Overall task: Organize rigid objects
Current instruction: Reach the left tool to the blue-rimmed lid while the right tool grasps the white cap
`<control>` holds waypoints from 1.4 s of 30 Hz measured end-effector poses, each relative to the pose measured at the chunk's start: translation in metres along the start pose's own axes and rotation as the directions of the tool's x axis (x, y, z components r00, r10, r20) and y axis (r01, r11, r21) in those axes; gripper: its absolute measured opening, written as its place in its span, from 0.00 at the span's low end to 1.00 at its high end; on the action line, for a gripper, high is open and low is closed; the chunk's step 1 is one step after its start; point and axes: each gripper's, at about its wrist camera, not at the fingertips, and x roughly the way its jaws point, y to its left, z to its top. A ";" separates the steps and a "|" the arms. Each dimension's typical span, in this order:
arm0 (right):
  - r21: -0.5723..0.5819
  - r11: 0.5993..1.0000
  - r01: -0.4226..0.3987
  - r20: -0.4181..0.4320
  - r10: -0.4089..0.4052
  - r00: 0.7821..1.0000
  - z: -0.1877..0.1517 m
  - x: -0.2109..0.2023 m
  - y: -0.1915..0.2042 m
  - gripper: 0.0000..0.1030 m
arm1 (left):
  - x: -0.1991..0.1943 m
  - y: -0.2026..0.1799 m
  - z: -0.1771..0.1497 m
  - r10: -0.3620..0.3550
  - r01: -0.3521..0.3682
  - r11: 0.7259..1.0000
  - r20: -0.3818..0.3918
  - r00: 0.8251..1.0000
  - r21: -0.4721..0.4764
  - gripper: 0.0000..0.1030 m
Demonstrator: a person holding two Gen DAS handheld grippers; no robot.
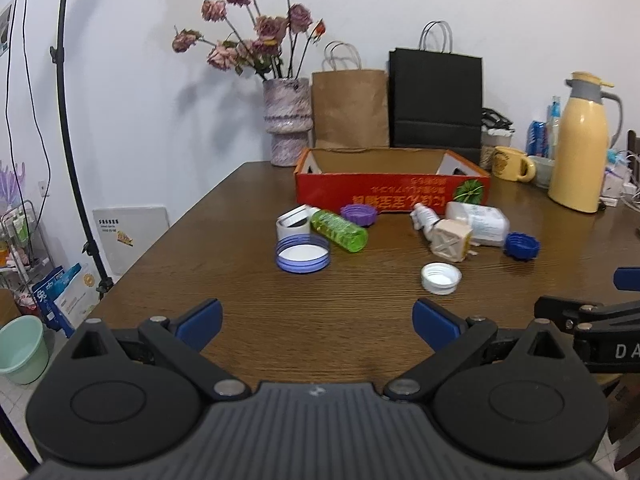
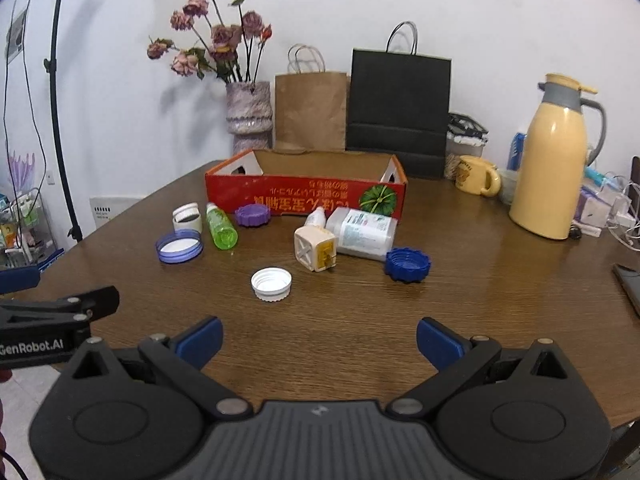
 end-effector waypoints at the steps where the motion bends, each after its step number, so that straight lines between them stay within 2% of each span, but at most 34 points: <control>1: -0.003 1.000 -0.002 -0.008 0.002 1.000 0.001 0.006 0.001 1.00 | 0.005 0.002 0.001 0.005 -0.005 1.000 -0.007 1.000 -0.001 1.00; 17: -0.033 0.999 -0.034 -0.107 0.030 0.994 0.021 0.094 0.018 0.99 | 0.084 0.030 0.020 0.035 -0.040 0.998 -0.097 0.995 -0.054 1.00; 25: -0.052 0.997 -0.059 -0.152 0.051 0.987 0.028 0.131 0.023 0.90 | 0.121 0.034 0.030 0.032 -0.040 0.998 -0.131 0.991 -0.053 1.00; 34: -0.058 0.992 -0.114 -0.179 0.102 0.979 0.038 0.161 0.026 0.68 | 0.153 0.033 0.042 0.031 -0.035 0.999 -0.152 0.988 -0.023 1.00; 36: -0.066 0.989 -0.135 -0.173 0.121 0.977 0.040 0.163 0.027 0.47 | 0.158 0.033 0.045 0.028 -0.032 0.999 -0.158 0.987 -0.021 1.00; 37: -0.069 0.987 -0.143 -0.171 0.130 0.977 0.042 0.164 0.027 0.40 | 0.161 0.033 0.047 0.024 -0.028 0.999 -0.163 0.986 -0.021 1.00; 42: -0.064 0.982 -0.176 -0.168 0.163 0.972 0.047 0.170 0.027 0.39 | 0.177 0.032 0.052 0.016 -0.020 1.000 -0.188 0.982 -0.018 1.00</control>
